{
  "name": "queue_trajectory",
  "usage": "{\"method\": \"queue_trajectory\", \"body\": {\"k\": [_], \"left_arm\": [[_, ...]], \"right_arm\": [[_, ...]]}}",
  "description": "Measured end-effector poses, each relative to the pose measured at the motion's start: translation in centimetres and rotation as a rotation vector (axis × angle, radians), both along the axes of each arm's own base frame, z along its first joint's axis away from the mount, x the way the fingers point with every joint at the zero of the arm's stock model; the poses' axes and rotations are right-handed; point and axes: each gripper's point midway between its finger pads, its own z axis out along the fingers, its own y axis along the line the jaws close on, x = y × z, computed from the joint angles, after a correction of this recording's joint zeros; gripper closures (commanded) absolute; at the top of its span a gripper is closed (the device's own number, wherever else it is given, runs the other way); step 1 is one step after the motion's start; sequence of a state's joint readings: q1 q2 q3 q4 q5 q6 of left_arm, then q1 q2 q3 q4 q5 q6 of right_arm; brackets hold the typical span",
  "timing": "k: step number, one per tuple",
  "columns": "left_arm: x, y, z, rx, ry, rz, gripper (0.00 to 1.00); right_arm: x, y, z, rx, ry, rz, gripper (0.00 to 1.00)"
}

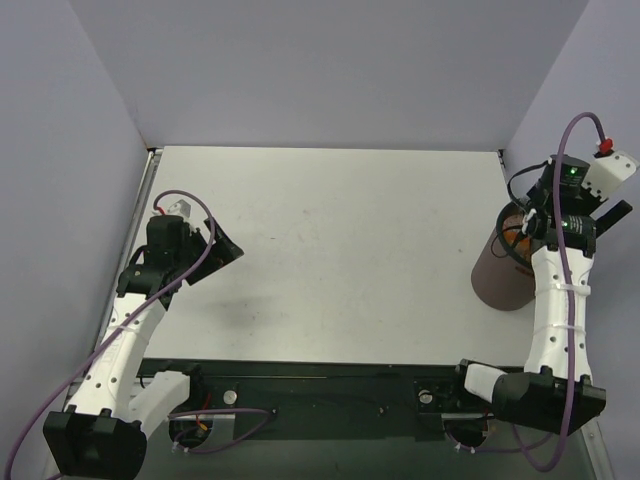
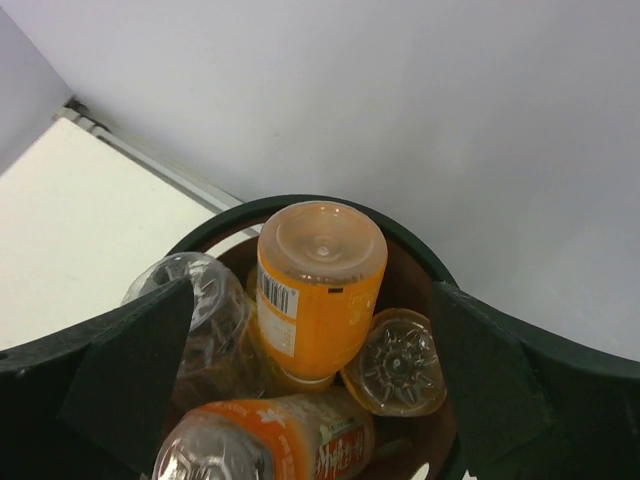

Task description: Put the plastic bottles in the bin

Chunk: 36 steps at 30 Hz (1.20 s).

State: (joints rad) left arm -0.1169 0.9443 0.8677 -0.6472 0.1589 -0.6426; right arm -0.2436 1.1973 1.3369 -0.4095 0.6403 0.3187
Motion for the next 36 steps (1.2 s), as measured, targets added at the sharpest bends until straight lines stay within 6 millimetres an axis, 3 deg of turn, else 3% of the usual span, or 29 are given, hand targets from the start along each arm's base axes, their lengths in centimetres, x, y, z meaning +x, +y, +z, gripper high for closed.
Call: {"method": "queue_trajectory", "body": {"k": [3,6,10,15,18,21,24,29,36], "left_arm": [[0.0,0.0,0.0,0.0,-0.001,0.0,0.03],[0.0,0.0,0.0,0.003,-0.001,-0.001,0.03],[0.1,0.2,-0.1,0.017,-0.004,0.0,0.03],[0.1,0.5,0.0,0.034,-0.014,0.001,0.03],[-0.1,0.7,0.2,0.045,-0.027,0.001,0.03],[-0.2,0.9,0.4,0.062,-0.037,0.001,0.03],[-0.2,1.1,0.3,0.071,-0.038,0.003,0.03],[-0.3,1.1,0.0,0.076,-0.032,0.002,0.03],[-0.3,1.1,-0.7,0.078,-0.021,-0.001,0.03]], "right_arm": [[-0.4,1.5,1.2,0.038,-0.075,0.062,0.0],[-0.3,4.4,3.0,0.072,-0.174,0.164,0.0],[0.5,12.0,5.2,0.11,-0.267,0.421,0.0],[1.3,20.1,4.9,0.143,-0.242,0.681,0.0],[1.8,23.5,3.1,0.129,-0.174,0.762,0.0],[2.1,26.7,-1.0,0.109,-0.05,0.831,0.0],[1.5,28.4,-5.1,0.078,0.069,0.868,0.0],[0.0,29.4,-10.0,0.047,0.209,0.871,0.0],[-1.8,29.1,-13.8,0.066,0.275,0.834,0.0]]}}
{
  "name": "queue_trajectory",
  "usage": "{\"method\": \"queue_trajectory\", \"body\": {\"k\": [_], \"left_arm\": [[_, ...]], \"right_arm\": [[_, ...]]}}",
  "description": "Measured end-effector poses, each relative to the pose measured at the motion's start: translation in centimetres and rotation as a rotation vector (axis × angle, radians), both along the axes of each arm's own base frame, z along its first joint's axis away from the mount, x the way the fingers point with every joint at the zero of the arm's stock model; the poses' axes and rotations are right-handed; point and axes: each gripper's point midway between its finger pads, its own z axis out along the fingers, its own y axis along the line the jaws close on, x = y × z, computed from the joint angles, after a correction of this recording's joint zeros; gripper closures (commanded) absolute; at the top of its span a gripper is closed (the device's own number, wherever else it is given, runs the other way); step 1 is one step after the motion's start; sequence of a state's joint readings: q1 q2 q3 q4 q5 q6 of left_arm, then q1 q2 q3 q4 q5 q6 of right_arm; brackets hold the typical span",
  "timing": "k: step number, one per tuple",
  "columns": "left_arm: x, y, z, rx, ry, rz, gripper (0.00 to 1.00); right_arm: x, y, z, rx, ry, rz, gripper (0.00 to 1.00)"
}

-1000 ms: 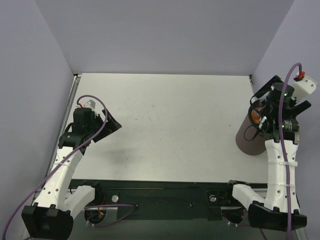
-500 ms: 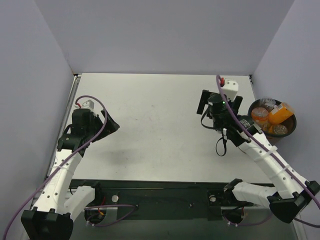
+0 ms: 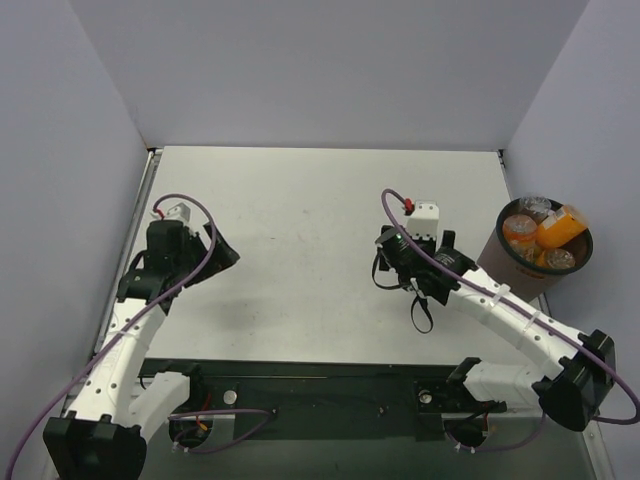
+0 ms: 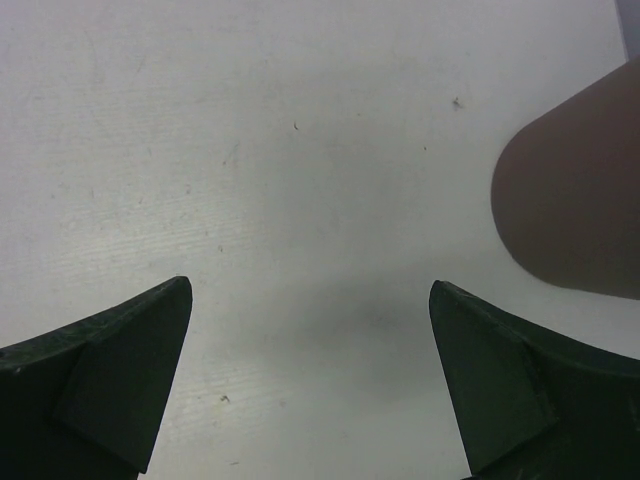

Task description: Put the plastic bottles in the bin

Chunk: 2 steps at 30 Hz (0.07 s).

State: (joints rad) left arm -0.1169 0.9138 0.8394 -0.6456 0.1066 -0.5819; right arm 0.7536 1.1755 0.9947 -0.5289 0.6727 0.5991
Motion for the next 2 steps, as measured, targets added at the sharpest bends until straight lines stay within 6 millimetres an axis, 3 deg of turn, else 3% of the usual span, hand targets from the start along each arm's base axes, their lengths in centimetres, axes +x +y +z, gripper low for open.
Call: {"method": "queue_trajectory", "body": {"k": [2], "left_arm": [[-0.08,0.0,-0.33,0.001,0.006,-0.001,0.03]], "right_arm": [[-0.49,-0.37,-0.91,-0.009,0.021,-0.011,0.0]]}}
